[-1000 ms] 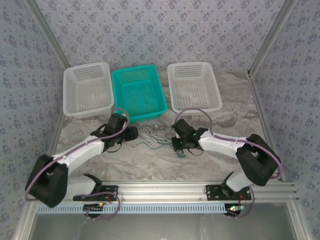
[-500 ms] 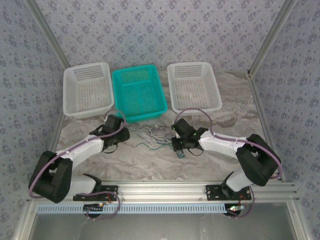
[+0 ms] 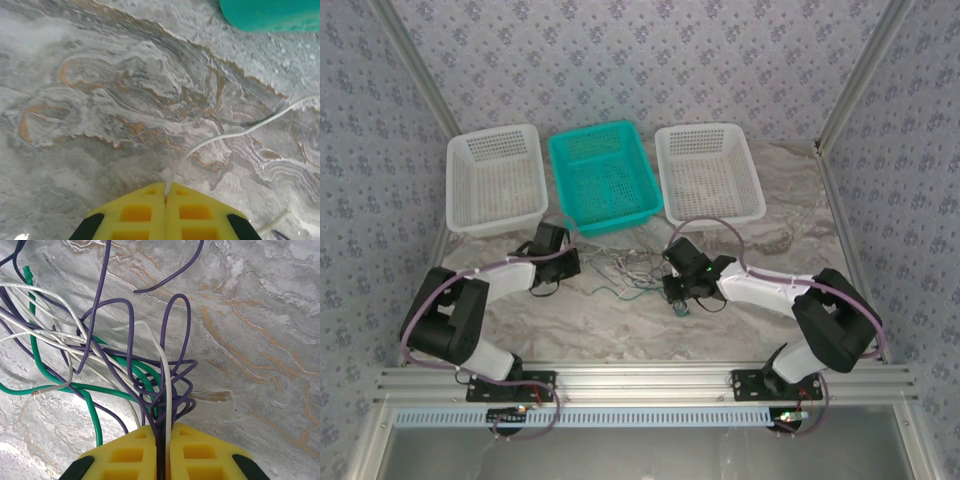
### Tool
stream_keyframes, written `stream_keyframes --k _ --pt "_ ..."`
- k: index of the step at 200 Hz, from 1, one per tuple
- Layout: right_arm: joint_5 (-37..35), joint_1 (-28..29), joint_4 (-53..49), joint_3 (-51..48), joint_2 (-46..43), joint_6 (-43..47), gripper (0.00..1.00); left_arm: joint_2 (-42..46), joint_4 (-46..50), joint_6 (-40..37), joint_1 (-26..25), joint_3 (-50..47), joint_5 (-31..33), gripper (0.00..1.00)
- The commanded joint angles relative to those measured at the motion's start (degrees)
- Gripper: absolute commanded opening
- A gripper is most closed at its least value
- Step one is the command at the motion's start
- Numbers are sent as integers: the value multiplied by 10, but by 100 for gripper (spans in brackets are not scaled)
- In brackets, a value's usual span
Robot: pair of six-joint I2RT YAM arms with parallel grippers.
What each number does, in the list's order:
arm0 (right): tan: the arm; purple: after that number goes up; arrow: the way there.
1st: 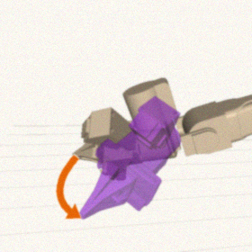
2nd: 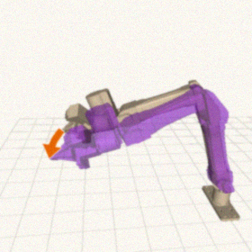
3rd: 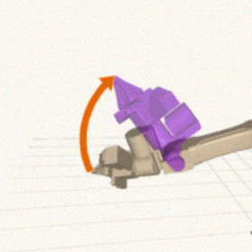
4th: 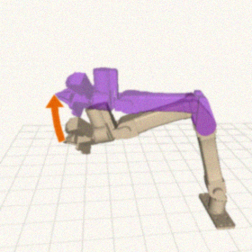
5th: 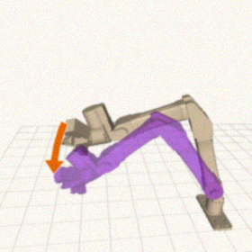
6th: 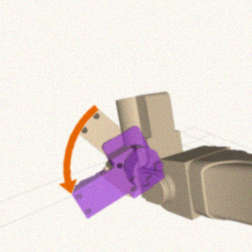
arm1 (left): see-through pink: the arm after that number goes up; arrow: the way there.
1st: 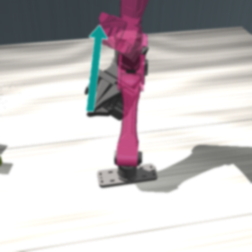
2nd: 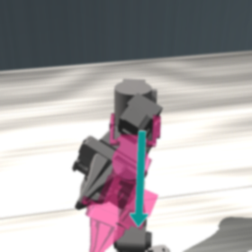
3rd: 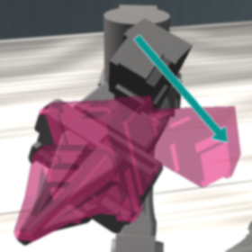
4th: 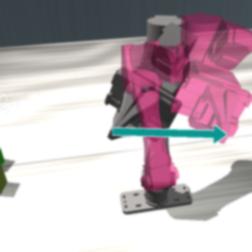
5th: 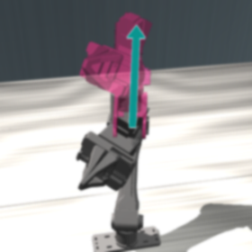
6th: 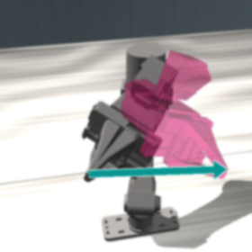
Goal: Untangle the cables
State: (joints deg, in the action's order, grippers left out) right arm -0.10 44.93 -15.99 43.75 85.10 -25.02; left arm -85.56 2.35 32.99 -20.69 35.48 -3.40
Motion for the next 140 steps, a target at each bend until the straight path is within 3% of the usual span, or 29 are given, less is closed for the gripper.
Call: stream_keyframes --k 1,47,78,89,109,140 --pt "-24 3 -16 -2 -20 -13 12 45 29 -7 -2 -18 2 0" --pt "-108 -14 -50 -23 -30 -84 12 220 122 -32 -2 -31 57 0" --pt "-123 -36 -62 -51 -31 -106 16 319 176 -45 -1 -12 86 0" --pt "-111 -36 -60 -52 -32 -98 25 334 181 -54 -1 3 67 0" --pt "-42 -29 -41 -39 -39 -30 54 331 170 -77 -2 35 -19 0" --pt "-1 4 -48 -15 -117 84 70 304 182 -112 -23 101 -94 0"
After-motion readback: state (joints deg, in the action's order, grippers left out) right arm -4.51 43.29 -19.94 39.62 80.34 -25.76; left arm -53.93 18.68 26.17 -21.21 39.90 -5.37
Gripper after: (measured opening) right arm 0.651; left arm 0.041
